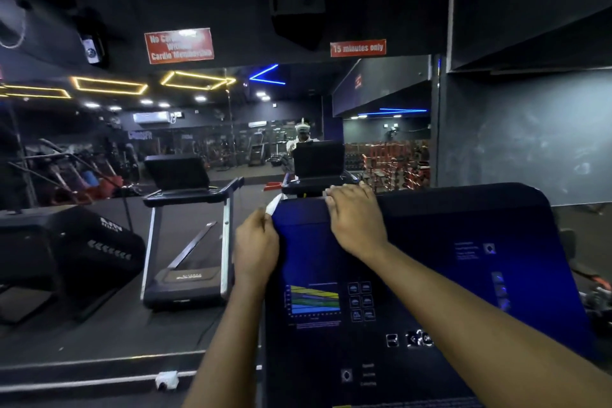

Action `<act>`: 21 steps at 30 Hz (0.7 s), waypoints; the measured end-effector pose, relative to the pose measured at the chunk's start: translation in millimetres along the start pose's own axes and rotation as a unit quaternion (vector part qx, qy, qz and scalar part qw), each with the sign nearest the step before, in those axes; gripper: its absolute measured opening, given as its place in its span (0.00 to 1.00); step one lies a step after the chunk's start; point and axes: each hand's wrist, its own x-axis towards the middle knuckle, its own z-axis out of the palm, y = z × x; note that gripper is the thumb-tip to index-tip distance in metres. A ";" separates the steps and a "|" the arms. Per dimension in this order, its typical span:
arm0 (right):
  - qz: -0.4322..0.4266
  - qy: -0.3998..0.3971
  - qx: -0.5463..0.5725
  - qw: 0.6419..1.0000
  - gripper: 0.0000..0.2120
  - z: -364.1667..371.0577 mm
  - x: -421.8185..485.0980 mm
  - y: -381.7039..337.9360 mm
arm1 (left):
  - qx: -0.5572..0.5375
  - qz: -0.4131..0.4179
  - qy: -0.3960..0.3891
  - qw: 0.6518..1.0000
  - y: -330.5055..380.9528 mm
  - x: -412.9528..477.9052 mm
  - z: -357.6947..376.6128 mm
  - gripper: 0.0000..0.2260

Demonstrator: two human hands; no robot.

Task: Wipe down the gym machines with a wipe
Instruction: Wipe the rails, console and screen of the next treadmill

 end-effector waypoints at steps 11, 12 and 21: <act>0.010 0.045 -0.047 0.998 0.14 11.7 0.1 -35.3 | -0.080 -0.053 0.001 0.995 -18.8 -38.5 -5.0 0.16; 0.009 0.048 -0.046 0.998 0.14 11.7 0.0 -36.3 | -0.078 -0.051 -0.006 0.996 -12.8 -29.5 -6.1 0.18; 0.008 0.043 -0.059 0.997 0.15 10.3 -0.5 -38.3 | -0.133 -0.088 0.010 0.987 -47.0 -97.3 -4.5 0.16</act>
